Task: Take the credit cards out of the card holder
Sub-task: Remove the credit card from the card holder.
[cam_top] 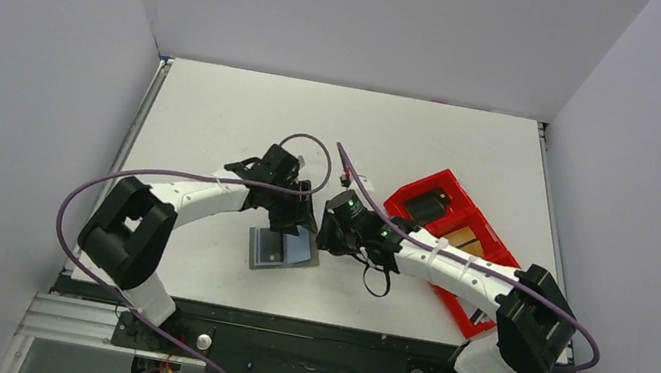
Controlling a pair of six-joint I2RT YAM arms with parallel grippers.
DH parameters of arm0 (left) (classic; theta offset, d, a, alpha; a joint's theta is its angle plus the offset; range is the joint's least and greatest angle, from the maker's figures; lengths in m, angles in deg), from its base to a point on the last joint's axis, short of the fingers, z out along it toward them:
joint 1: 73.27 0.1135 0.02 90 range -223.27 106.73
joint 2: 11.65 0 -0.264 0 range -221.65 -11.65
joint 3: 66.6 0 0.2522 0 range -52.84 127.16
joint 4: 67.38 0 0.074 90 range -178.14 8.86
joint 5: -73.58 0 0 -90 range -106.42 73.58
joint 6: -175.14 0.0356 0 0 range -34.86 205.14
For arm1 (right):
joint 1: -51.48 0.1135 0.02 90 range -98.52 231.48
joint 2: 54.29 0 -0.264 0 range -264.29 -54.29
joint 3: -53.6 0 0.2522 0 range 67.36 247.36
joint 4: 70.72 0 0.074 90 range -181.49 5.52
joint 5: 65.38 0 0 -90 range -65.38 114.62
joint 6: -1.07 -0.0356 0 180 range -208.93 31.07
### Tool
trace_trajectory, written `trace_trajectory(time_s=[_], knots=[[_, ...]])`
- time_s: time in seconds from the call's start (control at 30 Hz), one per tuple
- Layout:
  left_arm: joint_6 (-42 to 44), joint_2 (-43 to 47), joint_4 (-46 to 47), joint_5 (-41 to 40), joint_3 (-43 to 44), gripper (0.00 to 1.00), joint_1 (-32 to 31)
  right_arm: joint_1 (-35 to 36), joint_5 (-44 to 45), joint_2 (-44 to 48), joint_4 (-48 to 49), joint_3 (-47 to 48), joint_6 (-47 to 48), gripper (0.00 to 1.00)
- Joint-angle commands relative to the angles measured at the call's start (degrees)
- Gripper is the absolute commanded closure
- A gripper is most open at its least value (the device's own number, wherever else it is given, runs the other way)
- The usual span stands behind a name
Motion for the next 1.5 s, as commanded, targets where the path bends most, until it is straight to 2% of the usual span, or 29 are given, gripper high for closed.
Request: trace_trajectory(time_s=[0.0, 0.2, 0.43, 0.77, 0.97, 1.47], knots=[[1.7, 4.7, -0.5, 0.0, 1.0, 0.5, 2.1, 1.6, 0.4, -0.7, 0.8, 4.4, 0.0, 0.66], [3.9, 9.3, -3.4, -0.9, -1.5, 0.5, 5.9, 3.4, -1.9, -3.6, 2.1, 7.5, 0.4, 0.66], [5.9, 13.7, -6.6, -3.3, -5.7, 0.51, 10.7, 5.0, -8.7, -11.3, 4.5, 12.2, 0.4, 0.66], [6.6, 14.3, -5.9, -2.8, -10.3, 0.68, 12.8, 5.0, -14.2, -20.3, 7.1, 17.5, -1.0, 0.68], [7.1, 12.5, -5.5, -3.1, -11.0, 0.79, 12.8, 3.5, -14.0, -22.7, 8.3, 16.4, -1.5, 0.7], [6.1, 7.9, -3.8, -5.5, -13.2, 0.98, 12.8, 1.4, -13.5, -24.1, 11.6, 12.5, -2.4, 0.71]])
